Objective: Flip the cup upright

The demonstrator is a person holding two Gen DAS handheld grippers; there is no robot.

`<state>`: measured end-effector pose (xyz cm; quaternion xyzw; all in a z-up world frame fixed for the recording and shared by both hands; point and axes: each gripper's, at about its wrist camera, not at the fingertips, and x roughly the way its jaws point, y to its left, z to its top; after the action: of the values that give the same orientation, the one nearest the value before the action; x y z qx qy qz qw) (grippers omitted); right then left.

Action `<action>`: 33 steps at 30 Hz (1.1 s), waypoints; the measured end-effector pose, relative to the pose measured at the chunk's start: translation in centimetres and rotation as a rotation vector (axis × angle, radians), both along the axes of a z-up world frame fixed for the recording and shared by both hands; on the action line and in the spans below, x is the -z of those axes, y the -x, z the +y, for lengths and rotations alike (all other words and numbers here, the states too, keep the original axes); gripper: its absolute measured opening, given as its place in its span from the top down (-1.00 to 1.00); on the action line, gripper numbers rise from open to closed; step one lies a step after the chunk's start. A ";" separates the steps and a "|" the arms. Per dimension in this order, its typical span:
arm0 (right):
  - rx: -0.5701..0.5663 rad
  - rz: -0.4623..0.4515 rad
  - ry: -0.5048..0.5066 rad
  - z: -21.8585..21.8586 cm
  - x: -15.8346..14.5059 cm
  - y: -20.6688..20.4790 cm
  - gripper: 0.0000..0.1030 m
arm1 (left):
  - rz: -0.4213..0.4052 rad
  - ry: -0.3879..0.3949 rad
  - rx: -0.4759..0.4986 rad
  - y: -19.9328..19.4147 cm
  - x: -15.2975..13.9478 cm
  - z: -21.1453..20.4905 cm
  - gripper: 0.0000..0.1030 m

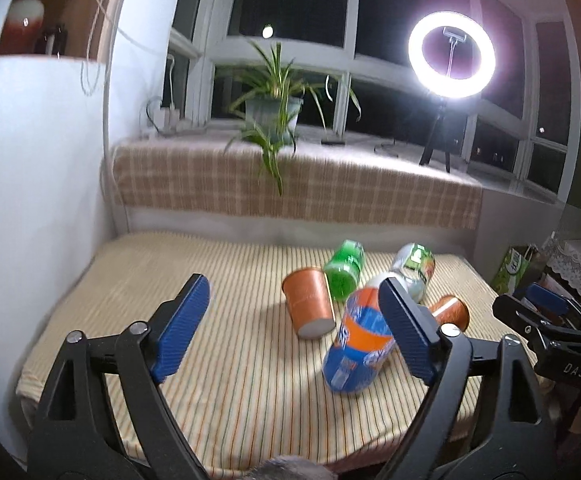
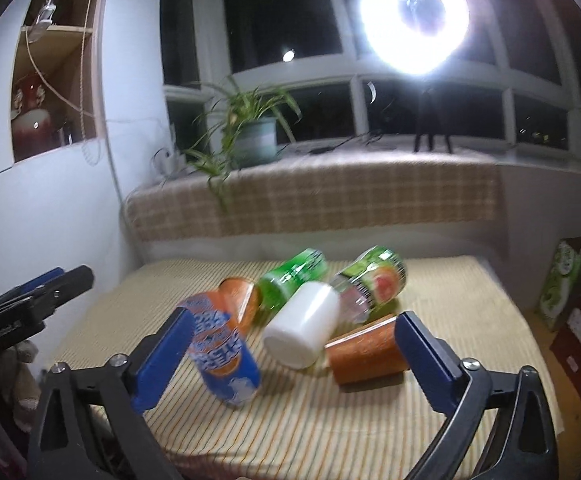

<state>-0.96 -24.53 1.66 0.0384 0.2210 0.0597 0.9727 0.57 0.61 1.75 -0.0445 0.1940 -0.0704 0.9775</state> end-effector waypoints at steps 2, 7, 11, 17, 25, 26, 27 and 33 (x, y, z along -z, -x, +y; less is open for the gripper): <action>0.013 -0.014 0.012 0.0 -0.2 0.3 -1.00 | -0.019 -0.001 -0.010 0.4 -0.2 -0.1 -0.94; 0.033 -0.029 0.019 -0.1 -0.5 0.6 -1.00 | -0.051 -0.011 -0.039 1.0 -0.7 -0.1 -0.99; 0.038 -0.029 0.019 -0.3 -0.5 0.6 -1.00 | -0.055 -0.022 -0.044 1.2 -0.7 -0.3 -0.99; 0.051 -0.019 0.008 -0.6 -0.2 0.6 -1.00 | -0.048 -0.024 -0.043 1.3 -0.7 -0.2 -0.99; 0.048 -0.010 0.009 -0.5 -0.1 0.5 -1.00 | -0.050 -0.019 -0.048 1.4 -0.7 0.1 -0.99; 0.047 -0.011 0.011 -0.4 -0.1 0.5 -1.00 | -0.051 -0.020 -0.049 1.4 -0.7 0.2 -0.99; 0.045 -0.011 0.012 -0.3 0.0 0.5 -1.00 | -0.051 -0.022 -0.049 1.4 -0.7 0.2 -1.00; 0.044 -0.009 0.012 -0.2 0.0 0.4 -1.00 | -0.051 -0.021 -0.048 1.3 -0.7 0.2 -1.00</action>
<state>-1.37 -24.76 1.70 0.0372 0.2160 0.0373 0.9750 -0.77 0.85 2.41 -0.0372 0.1687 -0.0460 0.9839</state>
